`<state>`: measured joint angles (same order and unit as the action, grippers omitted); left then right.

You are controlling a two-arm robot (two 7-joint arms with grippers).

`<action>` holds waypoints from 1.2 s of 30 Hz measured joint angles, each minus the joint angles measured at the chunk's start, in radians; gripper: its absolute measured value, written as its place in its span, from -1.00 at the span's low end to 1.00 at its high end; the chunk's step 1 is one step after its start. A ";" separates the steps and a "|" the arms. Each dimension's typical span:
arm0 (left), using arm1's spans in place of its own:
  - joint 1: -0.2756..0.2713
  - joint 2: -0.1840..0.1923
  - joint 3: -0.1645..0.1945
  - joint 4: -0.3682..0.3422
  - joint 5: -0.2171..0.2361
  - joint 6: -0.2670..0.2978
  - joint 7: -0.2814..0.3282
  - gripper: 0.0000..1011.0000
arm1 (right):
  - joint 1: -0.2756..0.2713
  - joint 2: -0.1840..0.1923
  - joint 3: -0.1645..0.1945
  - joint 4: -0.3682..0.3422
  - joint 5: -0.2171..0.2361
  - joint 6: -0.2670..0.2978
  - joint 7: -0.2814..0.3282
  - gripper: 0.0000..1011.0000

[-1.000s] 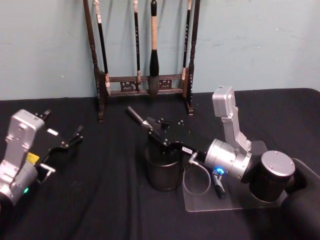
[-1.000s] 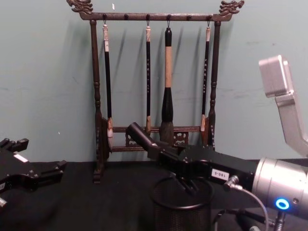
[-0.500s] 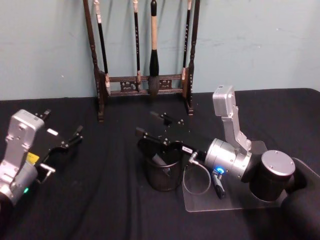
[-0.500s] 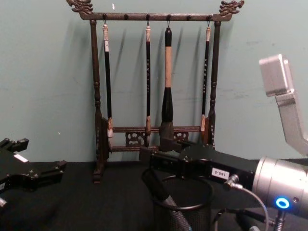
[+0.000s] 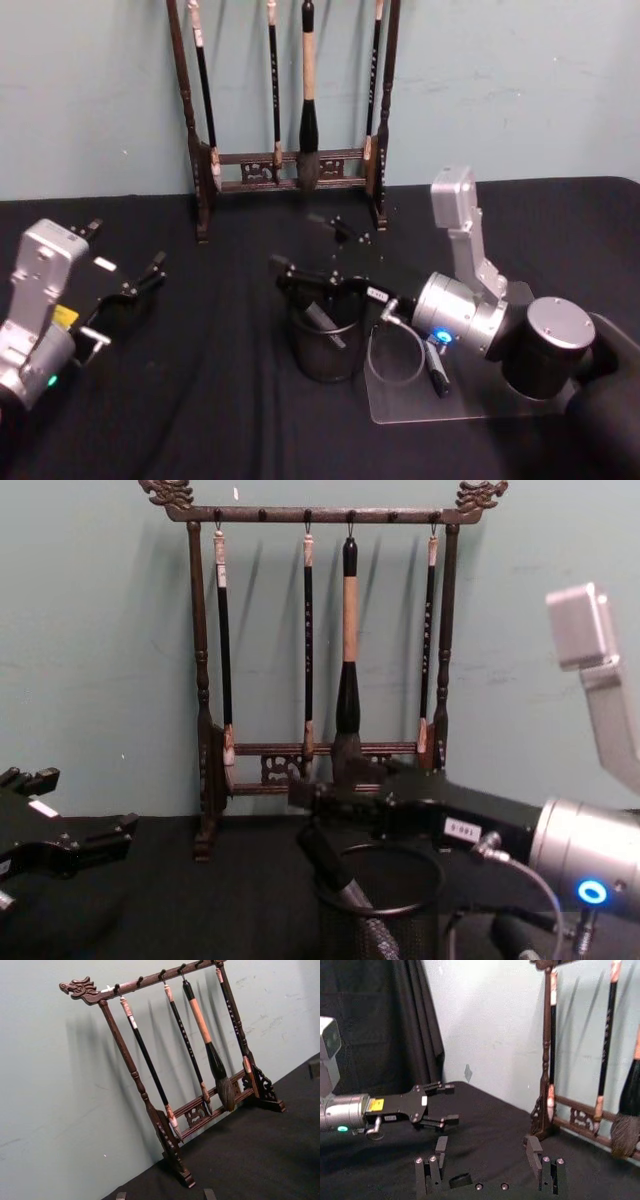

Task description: Pick up the water-based marker from the table and place it into the pen holder.

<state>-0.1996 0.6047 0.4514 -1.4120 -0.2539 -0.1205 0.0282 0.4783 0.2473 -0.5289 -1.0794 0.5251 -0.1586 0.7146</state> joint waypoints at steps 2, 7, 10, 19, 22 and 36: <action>0.000 0.000 0.000 0.000 0.000 0.000 0.000 0.98 | -0.001 0.002 0.003 -0.006 0.002 0.000 -0.001 0.98; 0.000 0.000 0.000 0.000 0.000 0.000 0.000 0.98 | -0.014 0.022 0.024 -0.060 0.007 0.000 -0.032 0.98; 0.000 0.000 0.000 0.000 0.000 0.000 0.000 0.98 | -0.029 0.045 0.043 -0.114 0.000 0.019 -0.086 0.98; 0.000 0.000 0.000 0.000 0.000 0.000 0.000 0.98 | -0.117 0.140 0.125 -0.290 -0.036 0.114 -0.242 0.98; 0.000 0.000 0.000 0.000 0.000 0.000 0.000 0.98 | -0.152 0.168 0.150 -0.334 -0.042 0.146 -0.272 0.98; 0.000 0.000 0.000 0.000 0.000 0.000 0.000 0.98 | -0.260 0.230 0.201 -0.426 -0.080 0.274 -0.350 0.98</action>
<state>-0.1995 0.6047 0.4514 -1.4120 -0.2539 -0.1205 0.0283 0.2183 0.4770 -0.3283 -1.5058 0.4452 0.1155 0.3643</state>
